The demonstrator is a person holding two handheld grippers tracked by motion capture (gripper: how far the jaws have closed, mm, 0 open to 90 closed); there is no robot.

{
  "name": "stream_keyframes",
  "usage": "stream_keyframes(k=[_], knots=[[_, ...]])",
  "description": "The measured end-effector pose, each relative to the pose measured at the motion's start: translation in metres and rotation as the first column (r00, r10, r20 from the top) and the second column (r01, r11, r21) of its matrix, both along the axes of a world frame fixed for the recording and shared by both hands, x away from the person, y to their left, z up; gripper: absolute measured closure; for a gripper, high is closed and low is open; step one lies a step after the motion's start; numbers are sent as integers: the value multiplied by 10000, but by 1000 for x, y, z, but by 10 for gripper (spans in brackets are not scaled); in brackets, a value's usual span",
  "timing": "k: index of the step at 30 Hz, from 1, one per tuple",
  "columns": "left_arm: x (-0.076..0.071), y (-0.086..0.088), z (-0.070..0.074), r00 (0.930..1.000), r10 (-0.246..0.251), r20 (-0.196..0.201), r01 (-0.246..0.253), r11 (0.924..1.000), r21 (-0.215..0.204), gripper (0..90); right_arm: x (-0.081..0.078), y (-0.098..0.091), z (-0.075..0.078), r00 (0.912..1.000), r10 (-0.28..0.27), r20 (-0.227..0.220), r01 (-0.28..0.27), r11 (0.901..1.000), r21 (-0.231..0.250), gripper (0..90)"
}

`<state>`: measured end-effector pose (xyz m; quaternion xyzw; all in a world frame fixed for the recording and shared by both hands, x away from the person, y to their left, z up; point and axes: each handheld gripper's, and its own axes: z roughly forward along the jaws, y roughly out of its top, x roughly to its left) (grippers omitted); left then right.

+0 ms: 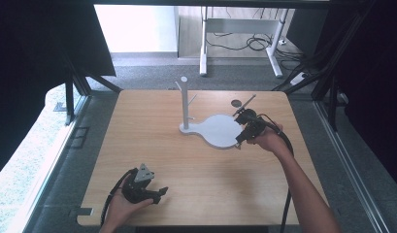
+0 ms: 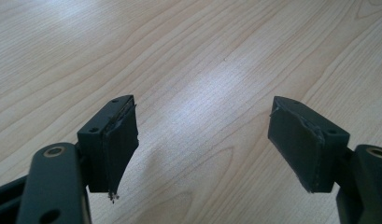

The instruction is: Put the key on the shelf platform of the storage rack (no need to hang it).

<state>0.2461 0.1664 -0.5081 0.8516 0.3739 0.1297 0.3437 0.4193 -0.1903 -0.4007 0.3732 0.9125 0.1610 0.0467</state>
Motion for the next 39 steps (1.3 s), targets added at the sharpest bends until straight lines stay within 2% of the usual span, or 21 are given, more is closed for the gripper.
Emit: stream_keyframes(k=[7, 16, 22, 27, 39], knots=[[-1, 0, 3, 9999, -133, -59, 132, 9996, -237, 244, 10, 3, 3, 10000, -36, 28, 36, 9999, 121, 896], [0, 2, 3, 9999, -102, -90, 100, 9998, -189, 244, 23, 13, 9, 9999, -84, 54, 83, 9999, 151, 896], [0, 3, 2, 9999, -73, -101, 71, 9998, -187, 244, 29, 18, 12, 10000, -88, 4, 88, 9993, 350, 896], [0, 3, 2, 9999, -52, -111, 49, 9998, -199, 244, 33, 23, 13, 10000, -61, 6, 60, 9996, 286, 896], [0, 5, 4, 10000, -24, -58, 23, 9996, -265, 244, 49, 28, 11, 9999, -71, -105, 75, 9994, 346, 896]])
